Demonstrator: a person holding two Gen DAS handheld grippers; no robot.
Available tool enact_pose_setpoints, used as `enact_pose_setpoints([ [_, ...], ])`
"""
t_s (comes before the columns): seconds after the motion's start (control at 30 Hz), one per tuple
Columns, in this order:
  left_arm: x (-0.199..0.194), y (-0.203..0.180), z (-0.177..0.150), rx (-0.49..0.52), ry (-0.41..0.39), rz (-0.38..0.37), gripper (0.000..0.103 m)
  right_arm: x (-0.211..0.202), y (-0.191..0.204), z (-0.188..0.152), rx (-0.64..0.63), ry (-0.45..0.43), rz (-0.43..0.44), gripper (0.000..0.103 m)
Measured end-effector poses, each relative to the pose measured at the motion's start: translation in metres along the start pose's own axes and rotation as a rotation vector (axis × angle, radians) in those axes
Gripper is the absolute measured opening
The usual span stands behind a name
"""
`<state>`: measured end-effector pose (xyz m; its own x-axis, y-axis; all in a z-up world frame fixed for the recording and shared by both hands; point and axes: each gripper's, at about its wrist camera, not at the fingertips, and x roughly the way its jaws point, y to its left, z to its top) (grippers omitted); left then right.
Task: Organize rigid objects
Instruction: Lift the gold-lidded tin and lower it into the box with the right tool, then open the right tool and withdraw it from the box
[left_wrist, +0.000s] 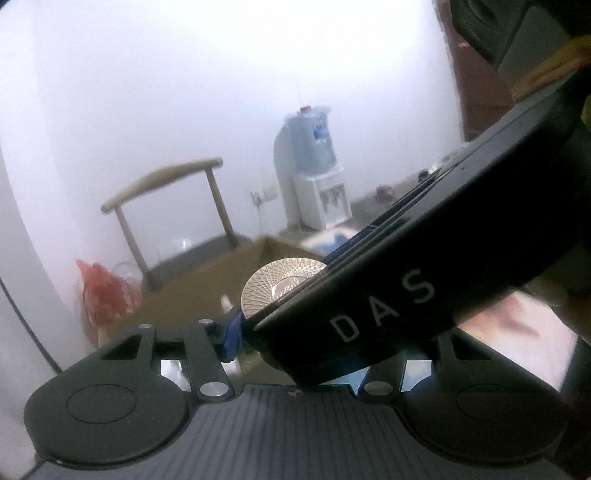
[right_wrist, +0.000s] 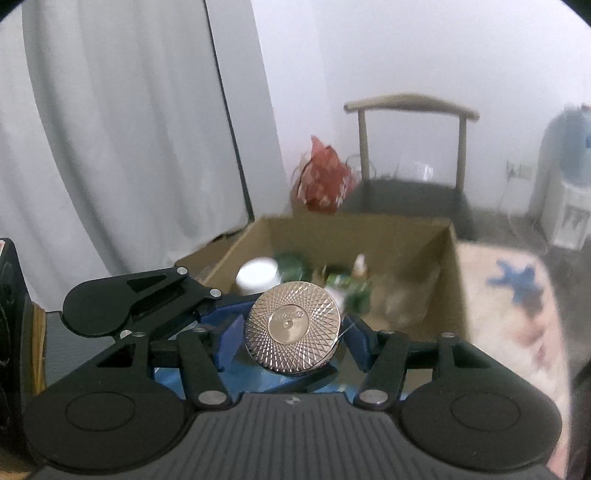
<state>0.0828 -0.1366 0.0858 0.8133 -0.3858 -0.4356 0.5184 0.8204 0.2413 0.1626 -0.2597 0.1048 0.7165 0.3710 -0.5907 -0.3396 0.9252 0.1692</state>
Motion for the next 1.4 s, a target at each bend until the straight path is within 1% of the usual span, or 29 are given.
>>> enact_pose_setpoints([
  [0.07,0.016,0.005,0.014,-0.016,-0.002,-0.014,0.055,0.006,-0.013,0.017,-0.002,0.002,-0.008,0.063],
  [0.13,0.037,0.011,0.023,-0.047,0.017,-0.042,0.055,0.021,-0.032,0.031,0.008,0.03,-0.011,0.063],
  [0.2,0.063,0.018,0.028,-0.083,0.057,-0.082,0.055,0.04,-0.051,0.04,0.03,0.07,-0.01,0.063],
  [0.27,0.09,0.025,0.027,-0.129,0.115,-0.125,0.055,0.064,-0.074,0.046,0.062,0.129,-0.005,0.063],
  [0.37,0.122,0.033,0.018,-0.179,0.191,-0.157,0.055,0.097,-0.102,0.049,0.103,0.213,0.014,0.063],
  [0.43,0.141,0.037,0.011,-0.211,0.233,-0.173,0.055,0.114,-0.112,0.047,0.115,0.253,0.02,0.063],
  [0.57,0.161,0.046,-0.003,-0.238,0.281,-0.187,0.056,0.135,-0.124,0.042,0.118,0.309,0.032,0.062],
  [0.63,0.163,0.046,-0.008,-0.253,0.302,-0.194,0.056,0.137,-0.124,0.037,0.1,0.314,0.024,0.062],
  [0.7,0.17,0.048,-0.01,-0.276,0.34,-0.203,0.057,0.141,-0.121,0.037,0.063,0.318,-0.002,0.062],
  [0.77,0.178,0.051,-0.014,-0.302,0.373,-0.213,0.057,0.145,-0.12,0.035,0.053,0.326,-0.002,0.062],
  [0.87,0.179,0.054,-0.017,-0.327,0.364,-0.227,0.058,0.144,-0.121,0.034,0.051,0.321,-0.003,0.061],
  [1.0,0.175,0.055,-0.016,-0.325,0.359,-0.215,0.061,0.142,-0.125,0.036,0.055,0.303,-0.014,0.061],
  [1.07,0.174,0.057,-0.015,-0.334,0.349,-0.204,0.061,0.136,-0.127,0.036,0.067,0.287,-0.012,0.061],
  [1.13,0.166,0.06,-0.013,-0.344,0.333,-0.198,0.064,0.126,-0.129,0.036,0.085,0.262,-0.01,0.061],
  [1.2,0.155,0.062,-0.009,-0.348,0.307,-0.189,0.073,0.112,-0.13,0.037,0.111,0.222,-0.009,0.061],
  [1.33,0.136,0.069,0.0,-0.349,0.253,-0.175,0.075,0.065,-0.129,0.034,0.181,0.109,-0.005,0.061],
  [1.4,0.117,0.071,0.004,-0.354,0.221,-0.173,0.082,0.04,-0.125,0.031,0.21,0.05,-0.007,0.062],
])
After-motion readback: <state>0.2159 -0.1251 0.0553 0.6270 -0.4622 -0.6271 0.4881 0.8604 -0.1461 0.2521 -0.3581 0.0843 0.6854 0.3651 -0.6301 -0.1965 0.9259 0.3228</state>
